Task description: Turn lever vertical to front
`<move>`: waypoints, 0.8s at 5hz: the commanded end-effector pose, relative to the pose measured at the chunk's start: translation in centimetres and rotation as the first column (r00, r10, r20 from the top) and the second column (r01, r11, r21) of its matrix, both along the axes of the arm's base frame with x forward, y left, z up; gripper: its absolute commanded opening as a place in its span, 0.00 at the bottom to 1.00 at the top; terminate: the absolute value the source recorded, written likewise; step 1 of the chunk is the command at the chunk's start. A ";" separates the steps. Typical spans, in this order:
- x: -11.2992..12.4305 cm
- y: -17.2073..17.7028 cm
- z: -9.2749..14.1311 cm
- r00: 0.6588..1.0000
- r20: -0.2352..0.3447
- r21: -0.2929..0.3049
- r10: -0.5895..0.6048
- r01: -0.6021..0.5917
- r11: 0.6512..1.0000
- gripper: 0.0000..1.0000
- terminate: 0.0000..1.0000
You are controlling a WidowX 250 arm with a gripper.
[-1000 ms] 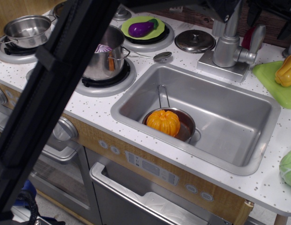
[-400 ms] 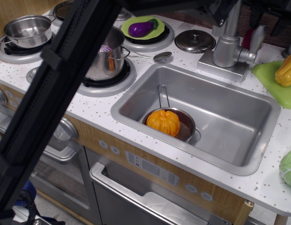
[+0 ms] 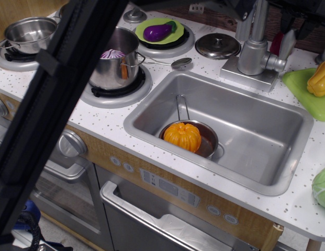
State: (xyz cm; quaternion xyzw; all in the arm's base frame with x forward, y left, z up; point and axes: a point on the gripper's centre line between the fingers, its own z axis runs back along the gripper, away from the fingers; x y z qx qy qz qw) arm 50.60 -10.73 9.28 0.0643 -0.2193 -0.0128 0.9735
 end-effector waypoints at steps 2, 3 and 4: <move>-3.8 -1.7 2.0 0.989 -0.046 -0.095 0.142 -0.145 0.985 0.00 0.00; -4.2 -1.4 1.3 0.986 -0.073 -0.123 0.153 -0.161 0.979 0.00 0.00; -4.9 -1.6 0.6 0.980 -0.107 -0.142 0.168 -0.182 0.973 0.00 0.00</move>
